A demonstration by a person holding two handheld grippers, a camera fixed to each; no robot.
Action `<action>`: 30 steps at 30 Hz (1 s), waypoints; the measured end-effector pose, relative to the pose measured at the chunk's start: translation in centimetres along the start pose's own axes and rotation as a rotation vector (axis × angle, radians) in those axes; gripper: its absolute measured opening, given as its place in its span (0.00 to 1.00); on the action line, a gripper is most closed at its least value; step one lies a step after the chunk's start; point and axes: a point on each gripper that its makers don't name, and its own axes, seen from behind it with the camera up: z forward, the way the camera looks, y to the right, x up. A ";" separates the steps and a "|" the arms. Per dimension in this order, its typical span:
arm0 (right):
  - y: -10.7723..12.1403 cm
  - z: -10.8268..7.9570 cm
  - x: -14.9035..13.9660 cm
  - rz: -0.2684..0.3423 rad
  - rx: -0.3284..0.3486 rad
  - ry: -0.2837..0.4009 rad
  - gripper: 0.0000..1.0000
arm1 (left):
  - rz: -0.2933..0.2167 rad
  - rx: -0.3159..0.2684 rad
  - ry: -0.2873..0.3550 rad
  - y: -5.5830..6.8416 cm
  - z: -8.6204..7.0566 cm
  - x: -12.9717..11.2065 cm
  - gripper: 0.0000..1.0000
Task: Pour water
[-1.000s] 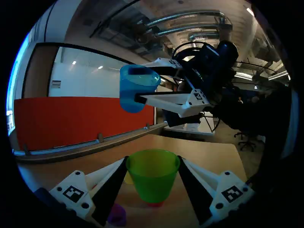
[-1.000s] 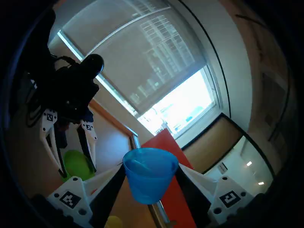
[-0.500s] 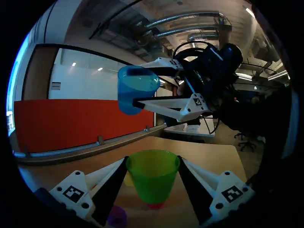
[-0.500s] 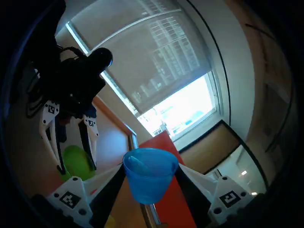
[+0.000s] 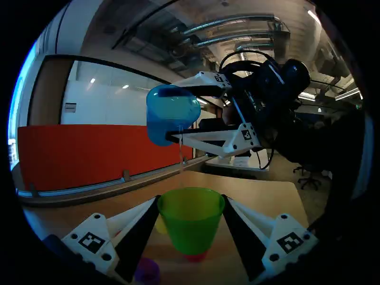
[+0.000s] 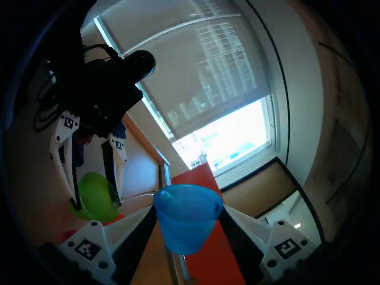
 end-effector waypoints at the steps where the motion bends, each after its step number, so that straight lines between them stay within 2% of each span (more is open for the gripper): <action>1: 0.0 0.0 0.0 -0.005 0.000 -0.001 0.91 | 0.000 0.000 0.000 0.0 0.0 0.0 0.91; 30: 1.2 -0.3 0.1 -0.110 -0.030 -0.004 0.91 | 0.009 0.000 -0.006 0.2 0.1 0.5 0.91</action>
